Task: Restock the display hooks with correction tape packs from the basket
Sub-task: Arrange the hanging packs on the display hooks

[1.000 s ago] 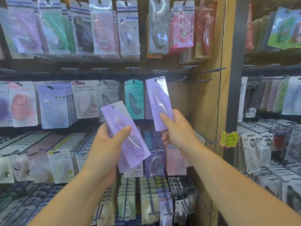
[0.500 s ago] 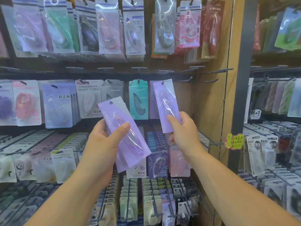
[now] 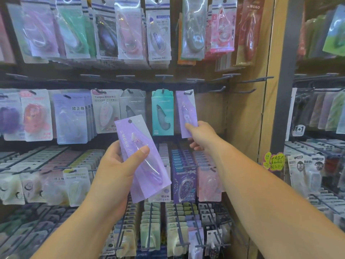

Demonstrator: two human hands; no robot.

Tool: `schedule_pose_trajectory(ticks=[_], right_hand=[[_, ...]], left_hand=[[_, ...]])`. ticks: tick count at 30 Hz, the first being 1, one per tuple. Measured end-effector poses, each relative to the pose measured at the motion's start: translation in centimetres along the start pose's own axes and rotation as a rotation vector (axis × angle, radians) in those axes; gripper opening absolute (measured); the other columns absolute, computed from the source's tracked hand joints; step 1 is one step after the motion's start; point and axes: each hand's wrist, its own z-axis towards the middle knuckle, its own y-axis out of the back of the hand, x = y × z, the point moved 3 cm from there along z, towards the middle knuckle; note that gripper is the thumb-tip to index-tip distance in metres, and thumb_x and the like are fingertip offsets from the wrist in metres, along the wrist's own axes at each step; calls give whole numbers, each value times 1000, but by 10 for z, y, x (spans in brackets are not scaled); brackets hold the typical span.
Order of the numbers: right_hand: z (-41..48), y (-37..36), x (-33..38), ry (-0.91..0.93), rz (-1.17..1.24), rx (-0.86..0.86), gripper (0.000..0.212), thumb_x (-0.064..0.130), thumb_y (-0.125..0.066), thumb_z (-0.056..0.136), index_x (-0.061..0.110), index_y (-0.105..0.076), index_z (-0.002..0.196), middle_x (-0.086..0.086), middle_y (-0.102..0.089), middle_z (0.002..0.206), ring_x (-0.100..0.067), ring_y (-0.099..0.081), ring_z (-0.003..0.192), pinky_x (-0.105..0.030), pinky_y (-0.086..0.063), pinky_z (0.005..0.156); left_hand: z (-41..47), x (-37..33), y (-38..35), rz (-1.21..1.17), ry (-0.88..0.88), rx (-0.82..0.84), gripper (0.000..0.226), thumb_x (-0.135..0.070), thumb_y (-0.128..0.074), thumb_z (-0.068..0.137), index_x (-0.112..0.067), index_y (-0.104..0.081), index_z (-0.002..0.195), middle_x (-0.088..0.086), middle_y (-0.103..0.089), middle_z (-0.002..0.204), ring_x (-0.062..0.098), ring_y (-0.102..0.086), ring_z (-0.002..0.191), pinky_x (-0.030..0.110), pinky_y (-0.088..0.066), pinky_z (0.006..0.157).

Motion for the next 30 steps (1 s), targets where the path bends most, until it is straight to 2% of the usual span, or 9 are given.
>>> schedule_pose_trajectory(ticks=[3,6,10,12,14,18,21,24,30], right_hand=[[3,1,-13,-19,24,-98,42,47,-55,101,18,-49,131,-3,-60,117,-21,-62,96,-35,-57,77],[-17,10,-13,53,77,-261,48,49,-64,96,25,-47,134,0,-54,130,-17,-58,104,-38,-56,88],[-91,4,9,260,215,113,23,48,-64,96,30,-62,110,2,-68,112,-14,-68,89,-29,-56,72],[-129,-4,9,338,181,286,29,45,-74,89,31,-66,113,2,-71,111,-20,-70,94,-29,-58,74],[-151,-8,3,369,153,321,39,47,-82,80,33,-68,113,3,-72,109,-25,-71,92,-34,-60,78],[-160,2,-7,326,236,247,26,29,-79,89,27,-68,112,5,-73,101,-16,-70,72,-22,-52,55],[-161,15,-10,256,438,226,24,22,-71,95,19,-63,117,4,-74,99,-20,-76,79,-31,-55,51],[-163,18,-11,238,480,219,23,22,-65,99,17,-58,120,5,-75,98,-14,-70,61,-26,-50,43],[-147,28,-6,272,521,205,26,22,-62,101,20,-52,125,-4,-78,104,-26,-74,81,-31,-58,51]], left_hand=[[-3,2,2,18,5,-2,48,-33,-75,77,-21,-69,123,2,-80,108,19,-78,88,25,-57,60],[-3,4,2,33,19,-9,43,-32,-78,80,-26,-69,122,0,-80,109,23,-79,95,38,-58,75],[-1,5,-9,3,24,2,50,-34,-79,75,-23,-68,122,2,-80,110,26,-78,98,46,-61,81],[-1,6,-19,-24,26,16,51,-30,-80,74,-20,-67,122,6,-80,110,30,-79,98,48,-62,78],[-2,9,-30,-46,29,43,46,-22,-80,79,-17,-66,122,10,-80,109,32,-79,96,49,-64,75],[-7,17,-45,-68,48,101,51,-25,-85,78,-17,-67,125,9,-80,113,35,-77,103,65,-60,92],[-11,22,-53,-101,64,218,48,-19,-77,85,-21,-66,131,11,-77,122,38,-75,110,62,-56,100],[-14,25,-57,-61,29,301,57,-5,-66,81,-26,-65,133,10,-77,124,36,-75,110,49,-59,90],[-10,26,-48,-79,63,213,33,-4,-76,85,-18,-78,115,16,-79,115,29,-78,92,43,-56,86]])
